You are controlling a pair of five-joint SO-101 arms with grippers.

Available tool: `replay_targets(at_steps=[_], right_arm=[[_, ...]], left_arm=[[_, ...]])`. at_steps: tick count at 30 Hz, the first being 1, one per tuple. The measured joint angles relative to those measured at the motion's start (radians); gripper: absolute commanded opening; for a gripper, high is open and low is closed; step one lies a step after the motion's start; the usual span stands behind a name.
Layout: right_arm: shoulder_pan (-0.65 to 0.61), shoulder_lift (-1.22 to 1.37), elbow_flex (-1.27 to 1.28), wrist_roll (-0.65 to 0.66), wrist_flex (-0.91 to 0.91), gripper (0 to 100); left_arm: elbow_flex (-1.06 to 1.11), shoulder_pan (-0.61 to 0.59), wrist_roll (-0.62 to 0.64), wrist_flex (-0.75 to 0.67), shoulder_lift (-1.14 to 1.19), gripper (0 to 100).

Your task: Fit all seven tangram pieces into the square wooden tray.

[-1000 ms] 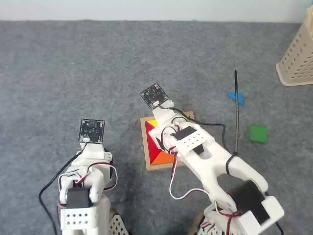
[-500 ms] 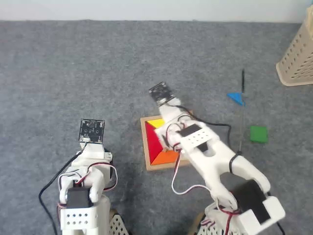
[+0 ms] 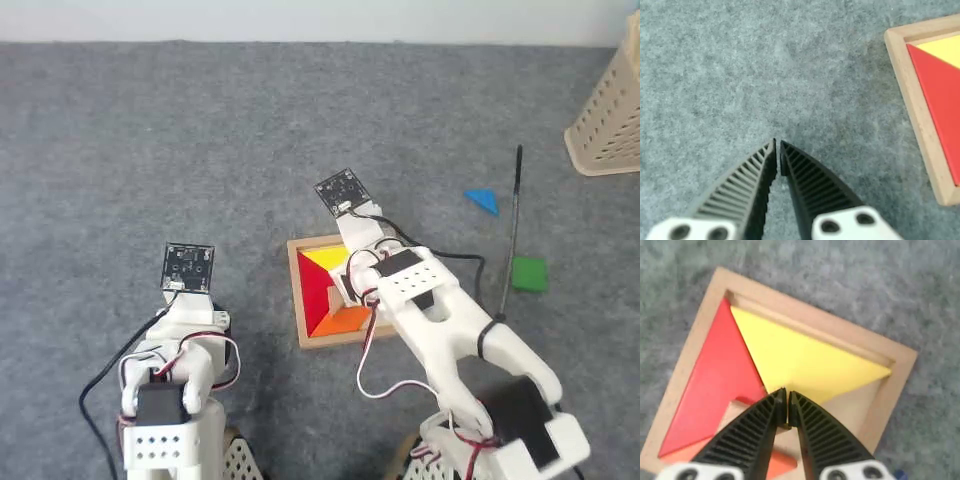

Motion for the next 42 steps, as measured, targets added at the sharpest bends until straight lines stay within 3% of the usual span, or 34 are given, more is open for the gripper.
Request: replay_targets(at_steps=[12,42], right_arm=[[0.000,-0.247,0.155,0.000,-0.009,0.7],[-0.078,-0.193,0.172,0.000,-0.098,0.7]], left_arm=[[0.000,0.000,0.000,0.000,0.000,1],[0.000,0.000,0.000,0.000,0.000,1]])
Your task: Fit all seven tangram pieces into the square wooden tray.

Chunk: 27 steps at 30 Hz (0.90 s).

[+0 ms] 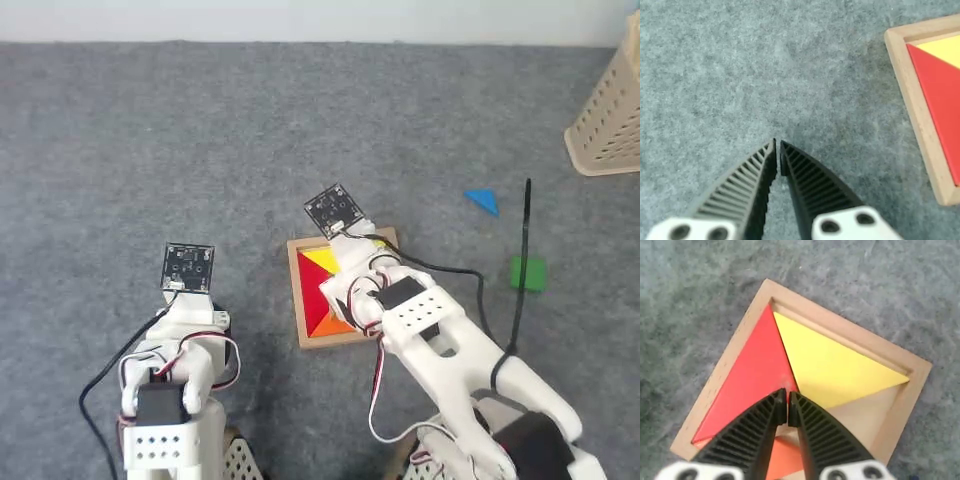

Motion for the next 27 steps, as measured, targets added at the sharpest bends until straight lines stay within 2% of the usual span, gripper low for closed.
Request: replay_targets(at_steps=[15,20,27], right_arm=[[0.005,-0.006,0.046,0.000,-0.014,0.7],[0.097,-0.005,0.074,0.000,-0.014,0.7],[0.126,-0.002,0.083,0.002,-0.008,0.7]], left_arm=[[0.000,0.000,0.000,0.000,0.000,1],[0.000,0.000,0.000,0.000,0.000,1],[0.000,0.000,0.000,0.000,0.000,1]])
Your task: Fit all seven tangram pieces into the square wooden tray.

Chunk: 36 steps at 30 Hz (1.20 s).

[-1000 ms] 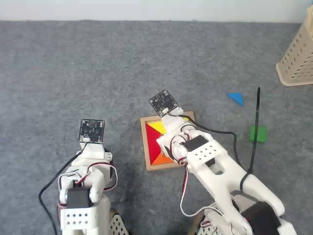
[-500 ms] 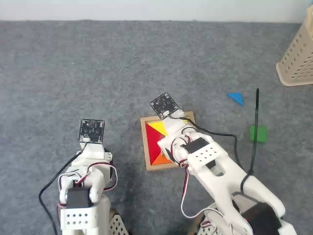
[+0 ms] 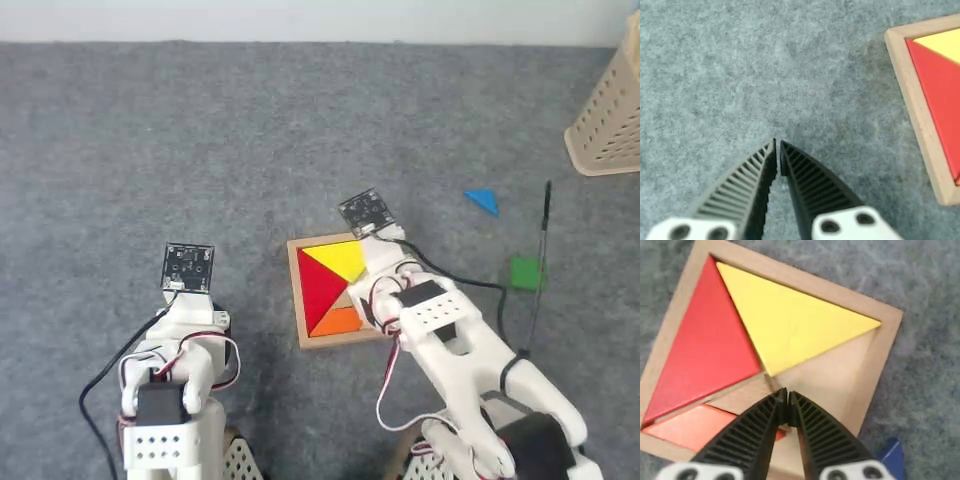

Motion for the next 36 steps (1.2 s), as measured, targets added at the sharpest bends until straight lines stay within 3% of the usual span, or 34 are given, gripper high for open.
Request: replay_targets(at_steps=[24,36], right_arm=[[-0.048,-0.006,0.011,0.000,0.000,0.7],[-0.054,-0.410,0.175,0.000,0.092,0.7]], left_arm=[[0.000,0.000,0.000,0.000,0.000,1],[0.000,0.000,0.000,0.000,0.000,1]])
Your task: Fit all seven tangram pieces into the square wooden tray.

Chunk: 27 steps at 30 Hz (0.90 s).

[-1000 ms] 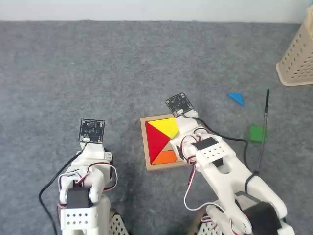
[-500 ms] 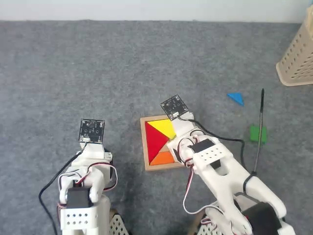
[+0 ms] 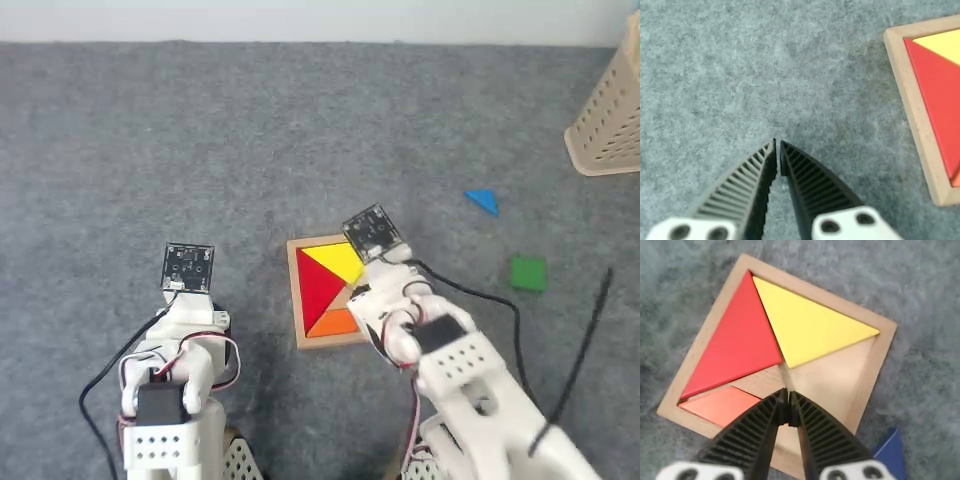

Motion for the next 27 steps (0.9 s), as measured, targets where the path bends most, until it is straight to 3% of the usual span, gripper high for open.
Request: replay_targets(at_steps=[10,27], right_arm=[[0.037,-0.345,0.133,0.000,0.005,0.9],[0.028,-0.338,0.135,0.000,0.006,0.9]], left_arm=[[0.000,0.000,0.000,0.000,0.000,1],[0.000,0.000,0.000,0.000,0.000,1]])
